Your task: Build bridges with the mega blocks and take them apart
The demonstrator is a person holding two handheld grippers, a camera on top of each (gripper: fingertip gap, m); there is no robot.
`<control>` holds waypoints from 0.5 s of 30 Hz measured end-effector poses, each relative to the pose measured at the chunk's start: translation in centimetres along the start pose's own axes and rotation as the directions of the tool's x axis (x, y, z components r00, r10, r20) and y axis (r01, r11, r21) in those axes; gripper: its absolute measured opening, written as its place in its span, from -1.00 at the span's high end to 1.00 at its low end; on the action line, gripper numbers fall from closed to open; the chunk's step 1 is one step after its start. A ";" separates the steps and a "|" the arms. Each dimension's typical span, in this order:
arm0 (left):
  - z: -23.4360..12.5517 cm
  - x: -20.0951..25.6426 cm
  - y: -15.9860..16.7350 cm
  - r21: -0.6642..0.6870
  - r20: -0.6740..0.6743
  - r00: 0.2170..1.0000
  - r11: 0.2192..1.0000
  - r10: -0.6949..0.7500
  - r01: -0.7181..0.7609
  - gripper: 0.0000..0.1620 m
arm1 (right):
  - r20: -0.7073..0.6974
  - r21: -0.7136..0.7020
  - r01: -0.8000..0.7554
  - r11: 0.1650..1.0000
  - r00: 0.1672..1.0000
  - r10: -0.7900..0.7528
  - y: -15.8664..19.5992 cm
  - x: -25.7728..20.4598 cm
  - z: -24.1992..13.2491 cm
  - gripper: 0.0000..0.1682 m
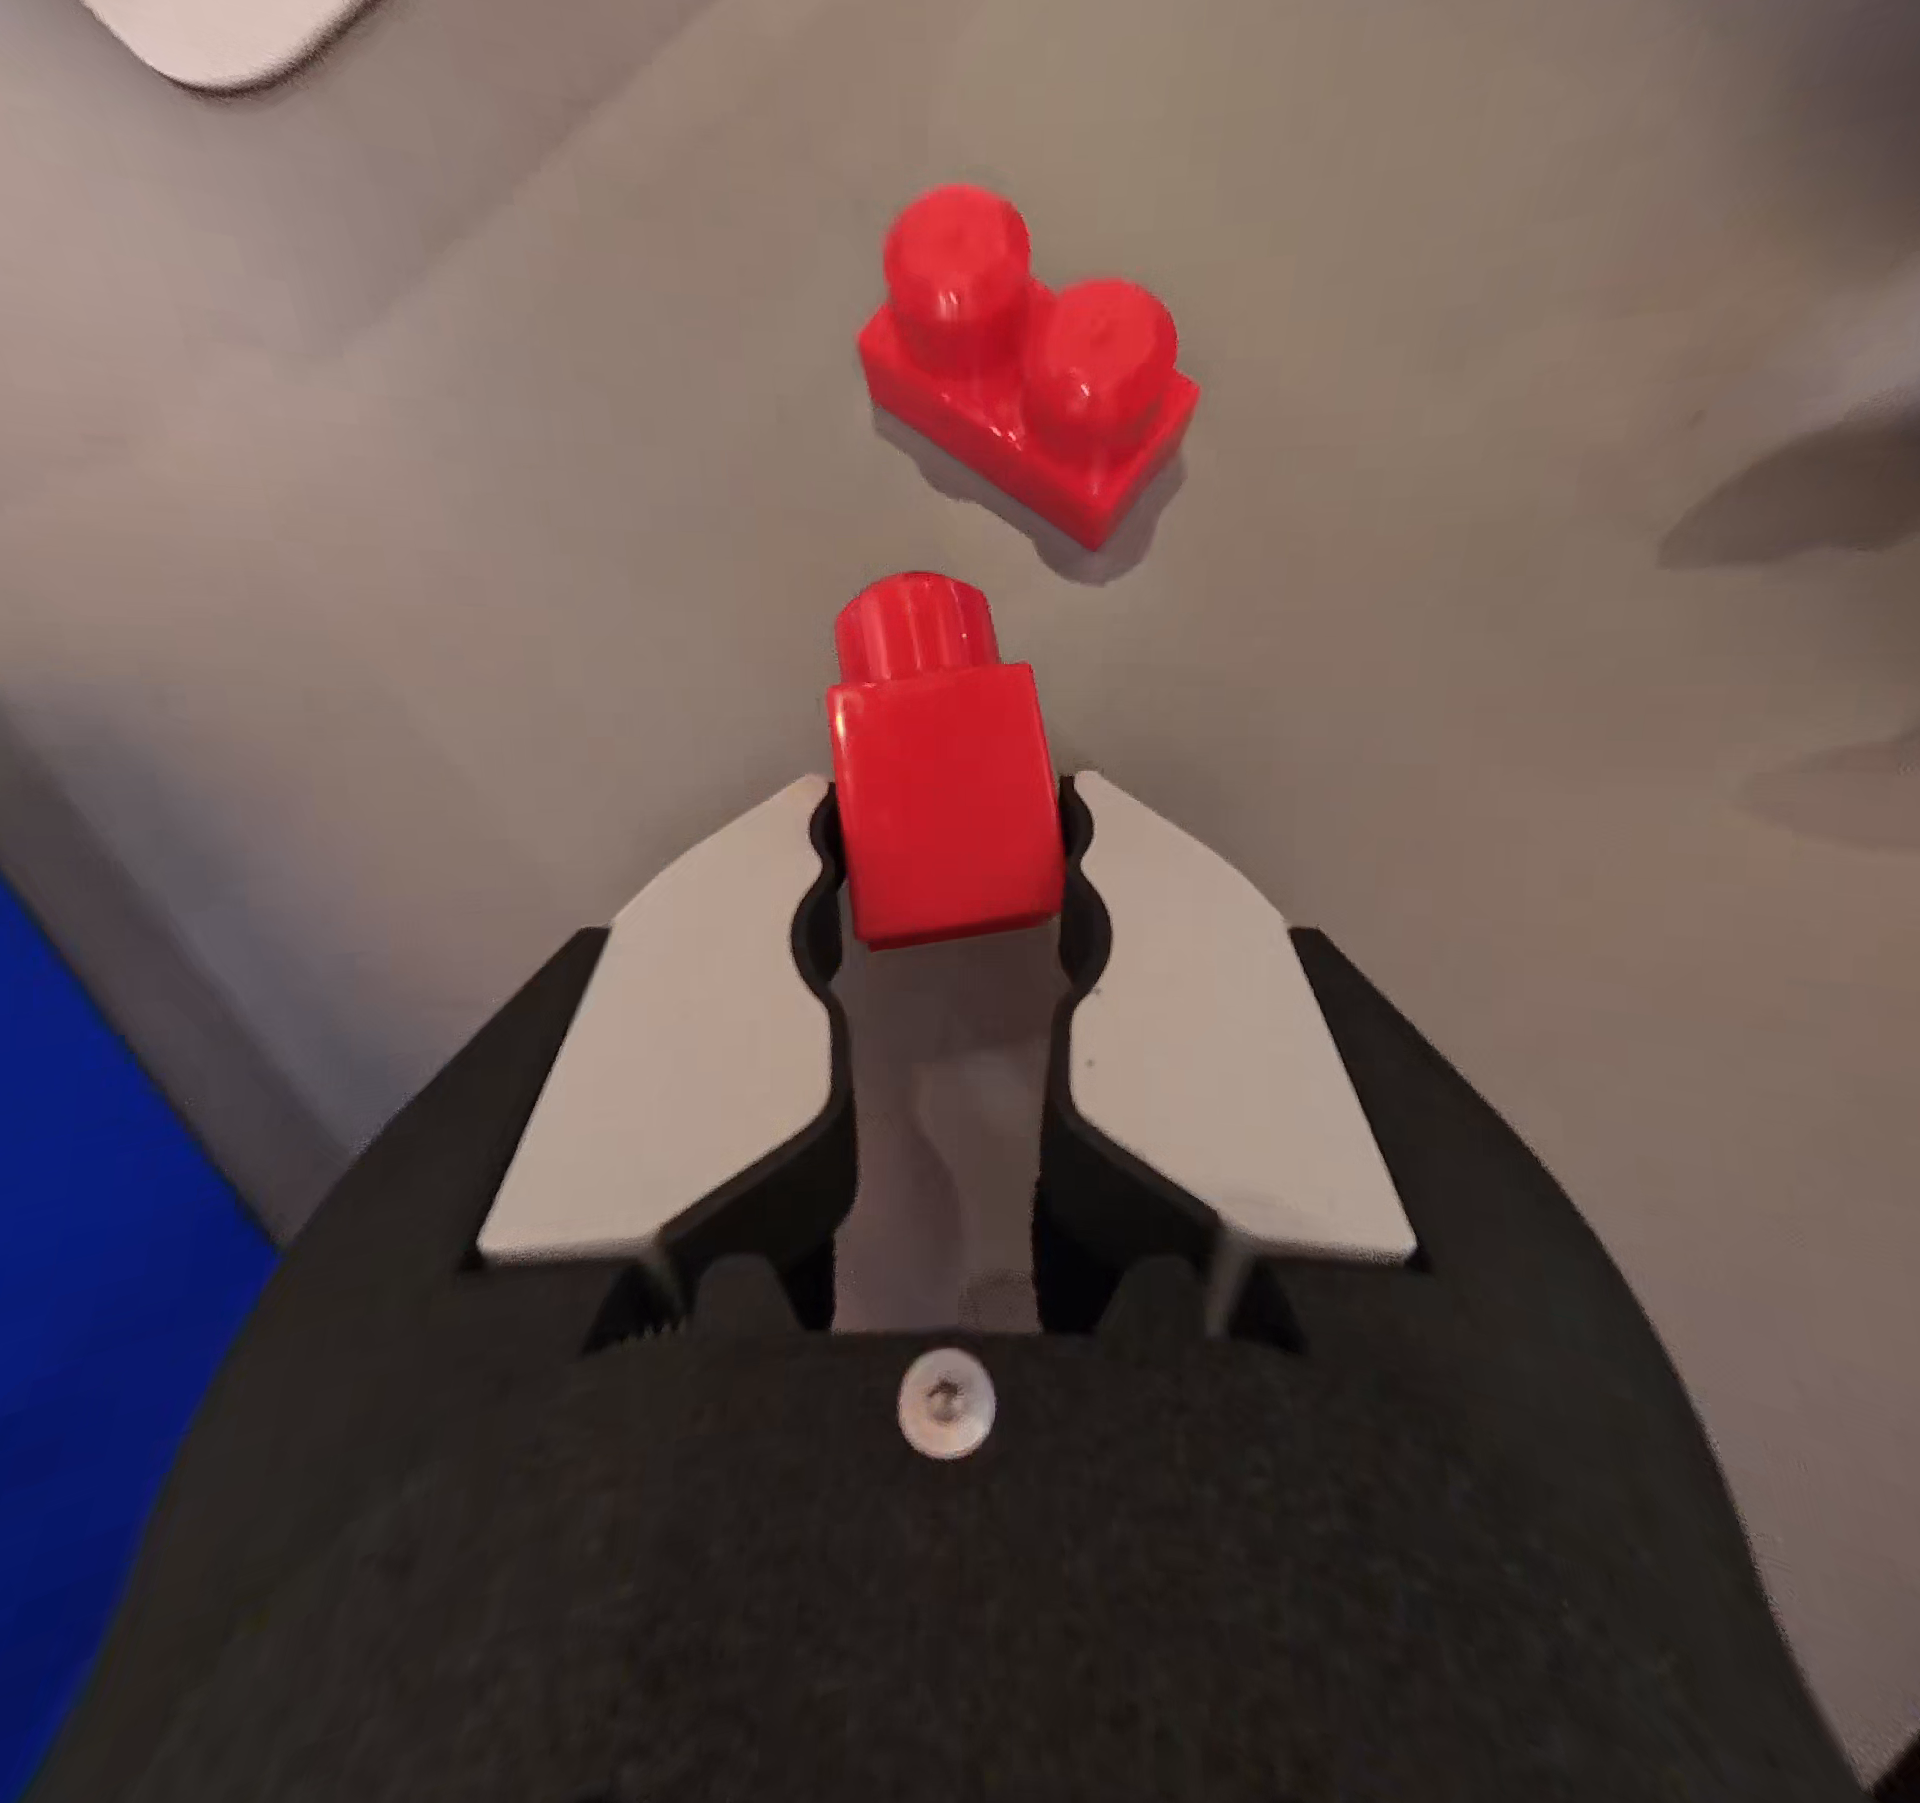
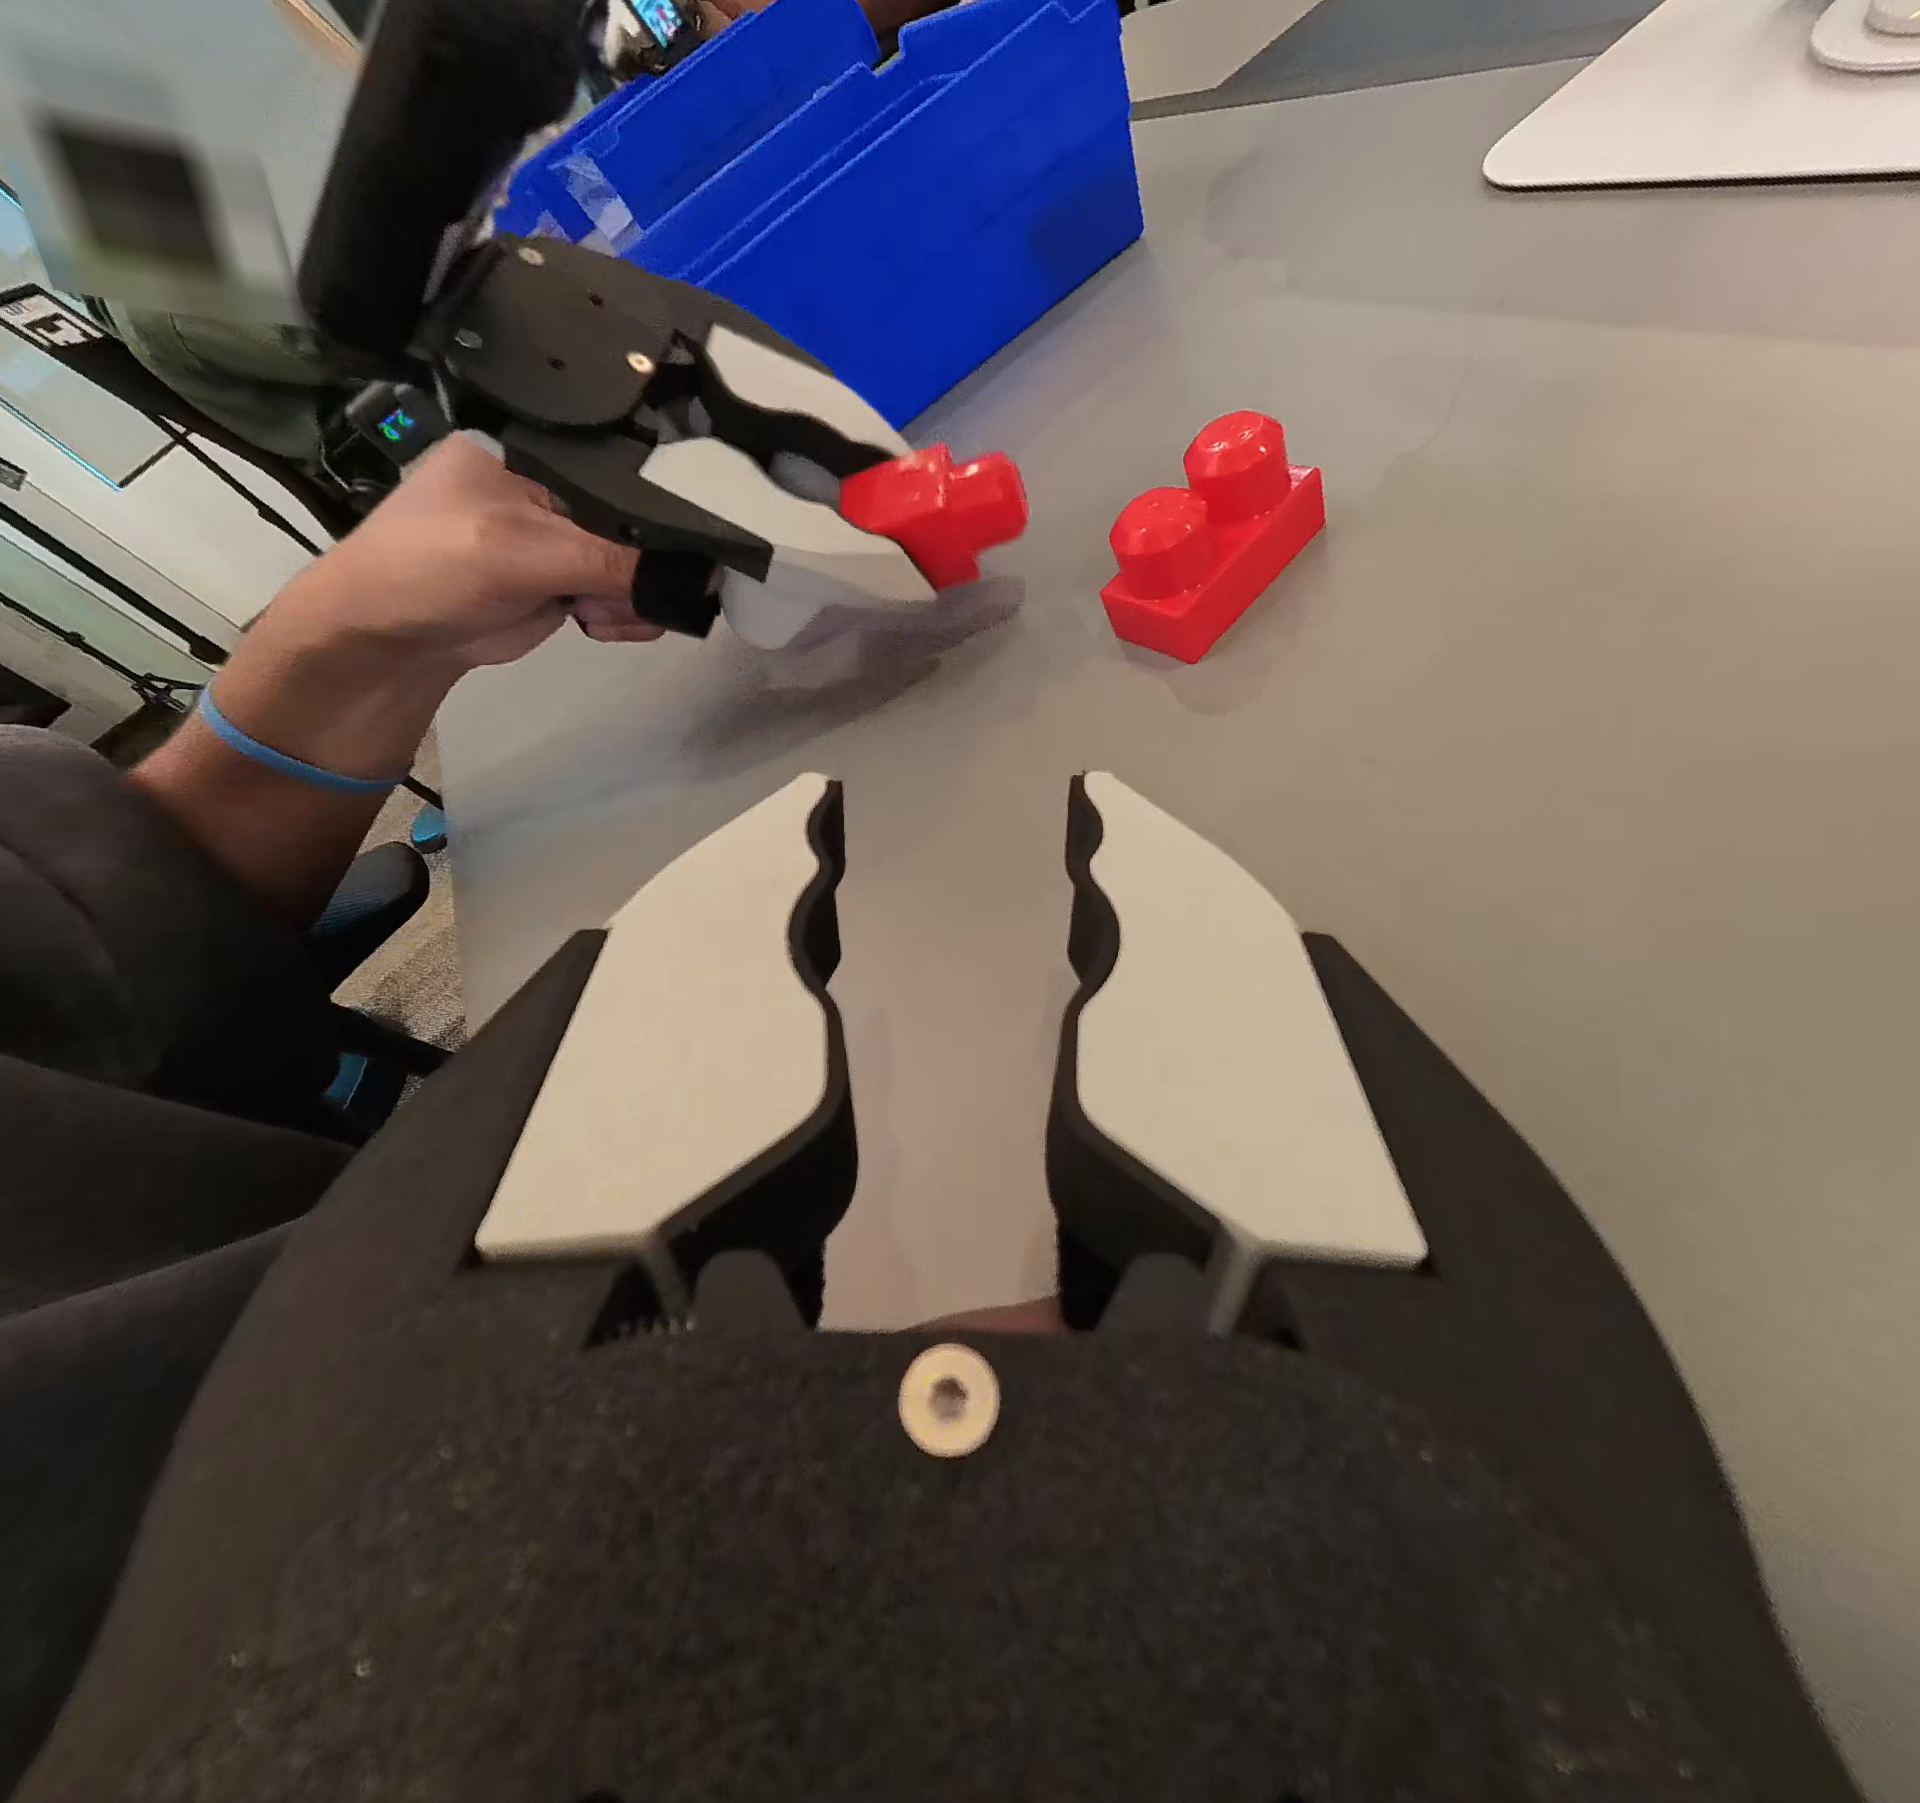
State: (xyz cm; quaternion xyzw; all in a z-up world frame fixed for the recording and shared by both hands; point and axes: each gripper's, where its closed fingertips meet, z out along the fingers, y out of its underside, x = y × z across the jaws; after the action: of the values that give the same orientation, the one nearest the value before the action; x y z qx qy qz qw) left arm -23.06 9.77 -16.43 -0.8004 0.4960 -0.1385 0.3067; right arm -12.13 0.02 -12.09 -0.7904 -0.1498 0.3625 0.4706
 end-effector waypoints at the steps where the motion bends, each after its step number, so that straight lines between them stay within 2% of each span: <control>1: 0.4 0.3 0.4 -0.022 -0.026 1.000 1.000 -0.002 0.002 0.53 | 0.002 -0.002 -0.001 1.000 1.000 0.001 0.0 -0.1 0.1 0.51; 5: 1.6 0.3 1.7 -0.084 -0.012 0.999 0.996 0.035 -0.035 0.53 | 0.005 -0.017 0.005 1.000 1.000 -0.005 0.3 -0.2 0.3 0.51; 10: 1.9 0.9 1.7 -0.061 -0.057 0.998 0.998 -0.016 0.012 0.50 | 0.011 -0.023 0.010 1.000 1.000 -0.010 0.4 -0.4 0.3 0.51; 12: 1.6 0.8 1.7 -0.064 -0.054 0.998 0.998 -0.034 0.031 0.25 | 0.013 -0.022 0.008 1.000 1.000 -0.008 0.4 -0.4 0.3 0.51; 15: -1.1 0.7 1.1 -0.022 -0.042 0.998 0.998 -0.056 0.056 0.17 | 0.019 -0.023 0.003 1.000 1.000 -0.003 0.4 -0.4 0.2 0.51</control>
State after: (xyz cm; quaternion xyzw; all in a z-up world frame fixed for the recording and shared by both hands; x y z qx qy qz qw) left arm -24.12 8.37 -16.33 -0.8141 0.4813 -0.1590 0.2834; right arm -12.61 -0.25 -12.35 -0.7920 -0.1597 0.3675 0.4605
